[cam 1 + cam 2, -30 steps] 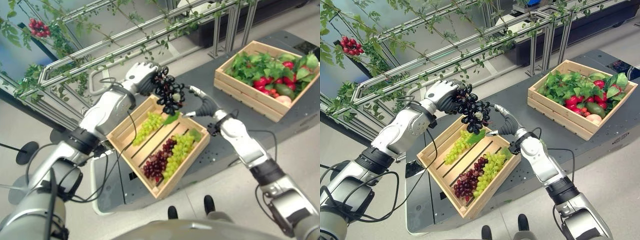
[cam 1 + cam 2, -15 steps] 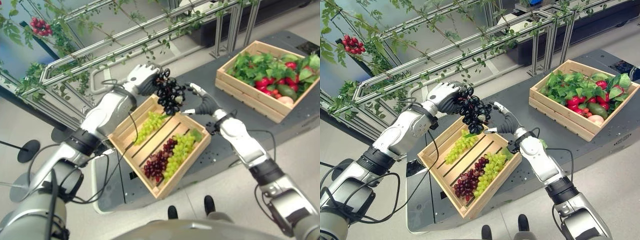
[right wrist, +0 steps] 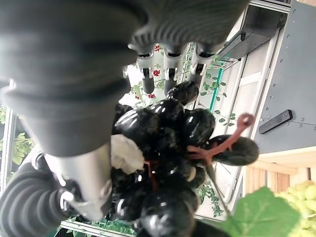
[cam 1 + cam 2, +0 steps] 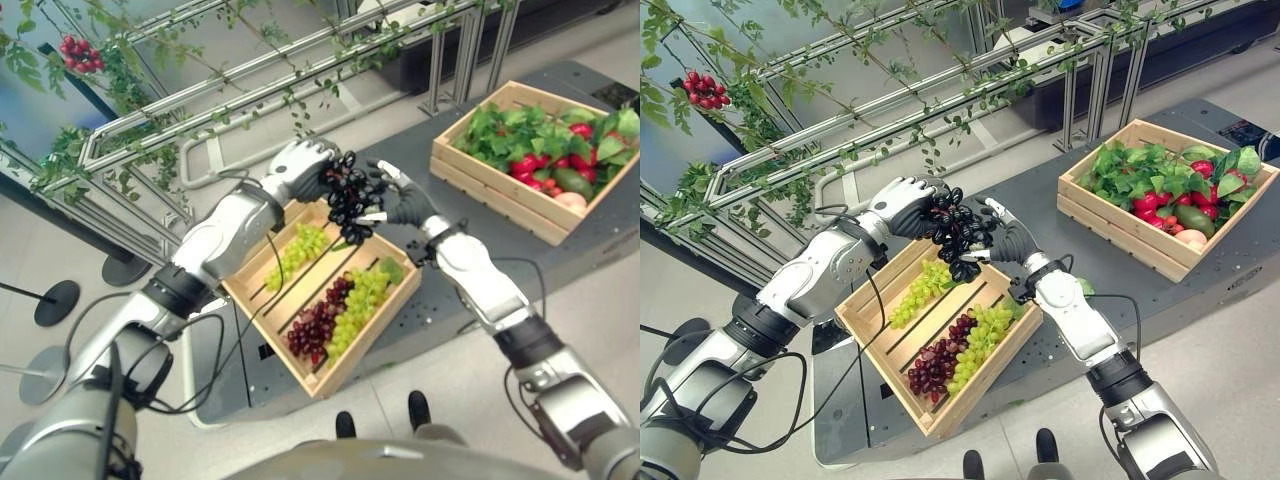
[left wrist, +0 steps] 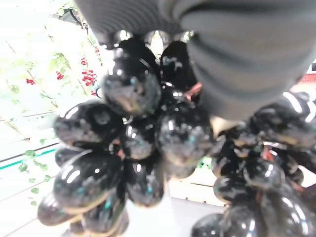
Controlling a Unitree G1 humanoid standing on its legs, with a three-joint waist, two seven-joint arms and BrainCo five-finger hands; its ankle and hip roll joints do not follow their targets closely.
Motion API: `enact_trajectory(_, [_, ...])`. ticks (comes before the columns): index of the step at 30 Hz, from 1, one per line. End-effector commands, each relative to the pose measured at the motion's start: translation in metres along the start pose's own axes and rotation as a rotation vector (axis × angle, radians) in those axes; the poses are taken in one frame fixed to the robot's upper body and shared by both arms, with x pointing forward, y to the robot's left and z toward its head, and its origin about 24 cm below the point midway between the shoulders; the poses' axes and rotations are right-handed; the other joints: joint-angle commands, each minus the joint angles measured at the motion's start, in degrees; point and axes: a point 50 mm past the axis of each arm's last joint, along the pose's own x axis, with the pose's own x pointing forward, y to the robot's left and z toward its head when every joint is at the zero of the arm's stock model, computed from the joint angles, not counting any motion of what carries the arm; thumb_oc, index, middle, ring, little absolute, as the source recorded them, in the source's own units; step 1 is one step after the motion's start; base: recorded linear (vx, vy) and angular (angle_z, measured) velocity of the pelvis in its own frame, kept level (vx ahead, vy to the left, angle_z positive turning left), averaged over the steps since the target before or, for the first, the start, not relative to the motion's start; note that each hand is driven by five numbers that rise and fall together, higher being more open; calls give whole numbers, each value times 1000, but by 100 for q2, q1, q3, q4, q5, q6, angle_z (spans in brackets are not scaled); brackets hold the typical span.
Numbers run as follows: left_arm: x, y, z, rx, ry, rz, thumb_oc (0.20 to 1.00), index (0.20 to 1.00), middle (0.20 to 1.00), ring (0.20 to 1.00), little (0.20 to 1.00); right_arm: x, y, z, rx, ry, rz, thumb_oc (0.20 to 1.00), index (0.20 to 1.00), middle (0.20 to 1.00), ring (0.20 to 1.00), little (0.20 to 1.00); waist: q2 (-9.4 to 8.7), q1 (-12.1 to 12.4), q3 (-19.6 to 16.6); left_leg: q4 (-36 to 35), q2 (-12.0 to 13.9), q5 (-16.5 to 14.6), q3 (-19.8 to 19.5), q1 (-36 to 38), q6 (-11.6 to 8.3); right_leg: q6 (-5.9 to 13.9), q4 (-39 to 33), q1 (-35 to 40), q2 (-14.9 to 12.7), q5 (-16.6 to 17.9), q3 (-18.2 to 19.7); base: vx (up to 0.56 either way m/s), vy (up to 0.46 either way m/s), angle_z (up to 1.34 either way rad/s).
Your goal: Pick up the fruits from the basket on one side to the basket on the other side
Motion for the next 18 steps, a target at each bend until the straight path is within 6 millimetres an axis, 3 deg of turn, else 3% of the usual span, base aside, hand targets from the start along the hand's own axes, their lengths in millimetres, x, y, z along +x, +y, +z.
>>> enact_trajectory(1, [-2,22,-9,23,-1,71,200,200,200,200,200,17,4,40,59,-187,4,1000,1000,1000,1000,1000,-487,79,-464,112,-411,-429,31,103,104,563,21,285,-331,-557,133,0,0,0])
enact_trajectory(11, [-17,36,-30,105,29,64,200,200,200,200,200,29,8,44,3,-181,23,1000,1000,1000,1000,1000,-490,166,-480,113,-400,-438,10,129,86,552,21,325,-323,-569,93,0,0,0])
enact_trajectory(18, [-29,46,-57,146,120,60,200,200,200,200,200,17,6,50,8,-243,27,1000,1000,1000,1000,1000,-480,140,-478,87,-379,-470,12,157,67,569,21,353,-321,-621,66,9,-4,0])
